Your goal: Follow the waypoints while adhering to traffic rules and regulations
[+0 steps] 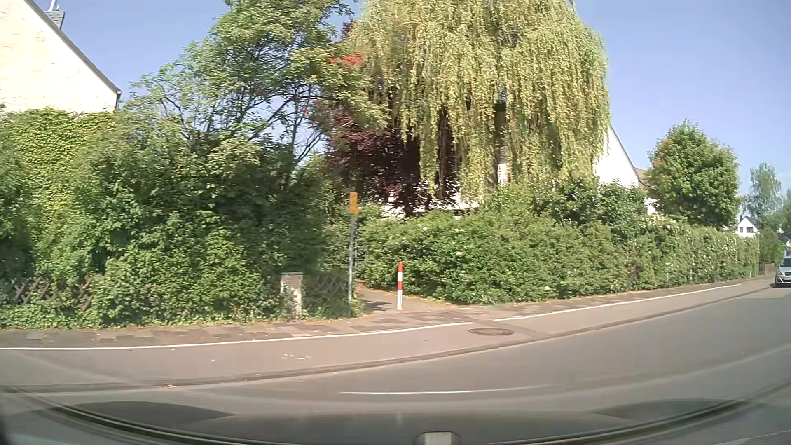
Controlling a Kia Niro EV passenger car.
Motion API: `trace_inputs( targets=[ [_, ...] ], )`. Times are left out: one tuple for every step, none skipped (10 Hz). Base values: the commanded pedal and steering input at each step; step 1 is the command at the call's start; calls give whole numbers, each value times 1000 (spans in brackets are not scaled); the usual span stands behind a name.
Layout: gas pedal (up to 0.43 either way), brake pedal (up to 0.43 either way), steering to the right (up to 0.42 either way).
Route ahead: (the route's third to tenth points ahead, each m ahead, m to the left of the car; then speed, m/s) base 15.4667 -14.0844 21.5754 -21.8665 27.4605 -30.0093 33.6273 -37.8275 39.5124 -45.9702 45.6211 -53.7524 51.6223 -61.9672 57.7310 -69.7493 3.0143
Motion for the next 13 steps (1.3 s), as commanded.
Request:
trace_inputs(
  targets=[
    [299,0,554],
    [299,0,550],
    [299,0,544],
    [299,0,531],
    [299,0,516],
    [299,0,496],
    [299,0,477],
    [311,0,448],
    [311,0,421],
    [311,0,398],
    [319,0,367],
    [331,0,336],
    [331,0,307]
  ],
)
